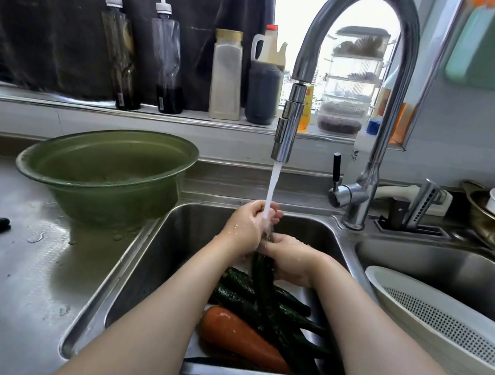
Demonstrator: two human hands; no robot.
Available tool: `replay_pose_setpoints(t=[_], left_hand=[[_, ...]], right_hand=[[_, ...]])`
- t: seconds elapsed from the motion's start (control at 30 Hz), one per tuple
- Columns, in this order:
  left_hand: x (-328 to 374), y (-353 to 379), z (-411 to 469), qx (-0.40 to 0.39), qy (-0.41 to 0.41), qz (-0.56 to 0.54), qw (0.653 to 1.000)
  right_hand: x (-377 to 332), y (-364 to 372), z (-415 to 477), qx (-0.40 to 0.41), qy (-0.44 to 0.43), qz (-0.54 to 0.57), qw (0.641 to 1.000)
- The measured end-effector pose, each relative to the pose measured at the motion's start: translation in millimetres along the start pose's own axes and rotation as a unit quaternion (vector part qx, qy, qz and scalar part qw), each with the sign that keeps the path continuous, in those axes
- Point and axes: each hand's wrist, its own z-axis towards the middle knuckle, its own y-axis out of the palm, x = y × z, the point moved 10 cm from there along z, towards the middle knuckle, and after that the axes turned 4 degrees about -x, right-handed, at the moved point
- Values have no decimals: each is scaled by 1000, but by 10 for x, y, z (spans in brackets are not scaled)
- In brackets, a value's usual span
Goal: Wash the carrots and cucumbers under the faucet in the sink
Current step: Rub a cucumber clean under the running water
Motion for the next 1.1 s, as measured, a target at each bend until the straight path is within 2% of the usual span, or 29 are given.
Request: replay_pose_setpoints(t=[0.07, 0.17, 0.23, 0.3, 0.37, 0.4, 0.53, 0.67, 0.77, 0.9, 1.0, 1.1], left_hand=[[20, -32, -20, -1, 3, 46, 999], [137, -126, -74, 47, 31, 102, 993], [206, -93, -99, 44, 35, 110, 992], [100, -65, -104, 37, -25, 19, 999], [-97, 39, -106, 4, -95, -154, 984], [-122, 81, -108, -17, -96, -202, 975], [-137, 54, -111, -50, -79, -261, 961], [-204, 56, -80, -61, -105, -301, 946], [-291, -25, -105, -44, -125, -259, 957], [-254, 51, -121, -32, -123, -87, 988], [-171, 58, -109, 34, -113, -18, 993], [-71, -29, -142, 106, -85, -28, 990]], right_hand=[[-15, 3, 15, 5, -3, -29, 1000], [21, 84, 38, -28, 6, -36, 999], [30, 89, 40, -29, 3, -47, 998], [13, 59, 20, -19, -3, -44, 999], [-1, 30, -5, -13, -9, -48, 999], [-3, 13, -16, -7, -6, -56, 998], [5, -13, -12, 11, 6, -80, 997], [-15, 10, -2, 26, 10, -92, 995], [-35, -43, -29, 51, 13, -87, 995], [-40, -79, -14, 59, 3, -121, 991], [-49, -85, 12, 60, -4, -143, 988], [-91, -74, 7, 69, -9, -170, 983]])
